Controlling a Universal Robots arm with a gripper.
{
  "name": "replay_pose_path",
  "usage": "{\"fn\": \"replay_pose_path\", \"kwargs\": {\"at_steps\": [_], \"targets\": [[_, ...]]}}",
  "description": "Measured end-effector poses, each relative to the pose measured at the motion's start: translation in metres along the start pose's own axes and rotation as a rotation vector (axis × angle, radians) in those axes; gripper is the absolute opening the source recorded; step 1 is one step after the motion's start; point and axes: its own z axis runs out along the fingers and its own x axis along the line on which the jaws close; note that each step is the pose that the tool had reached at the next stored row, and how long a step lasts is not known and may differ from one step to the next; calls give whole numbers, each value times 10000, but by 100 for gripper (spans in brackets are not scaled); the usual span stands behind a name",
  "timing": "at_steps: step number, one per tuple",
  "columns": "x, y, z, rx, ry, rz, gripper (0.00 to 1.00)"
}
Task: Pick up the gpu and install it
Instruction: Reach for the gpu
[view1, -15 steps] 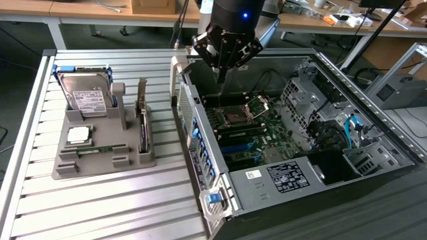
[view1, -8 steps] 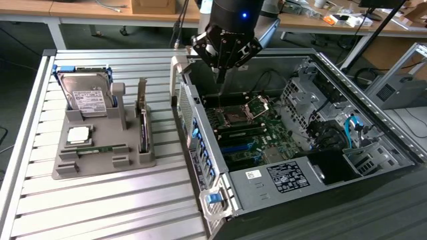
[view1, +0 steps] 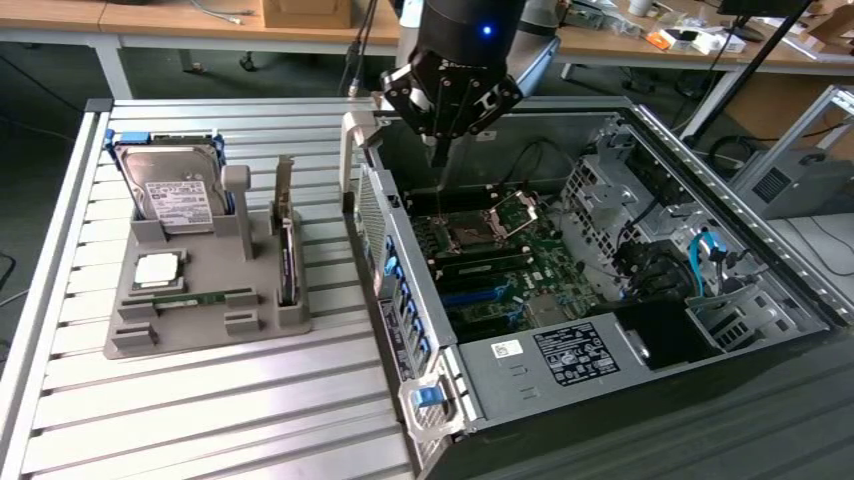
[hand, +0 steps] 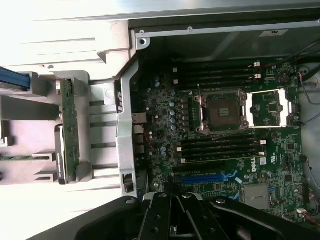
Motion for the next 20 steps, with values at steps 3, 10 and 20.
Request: {"fn": "replay_pose_path", "kwargs": {"at_steps": [3, 10, 20], "targets": [[6, -1, 0, 0, 0, 0, 11], [20, -2, -1, 0, 0, 0, 11], [45, -3, -1, 0, 0, 0, 11]]}}
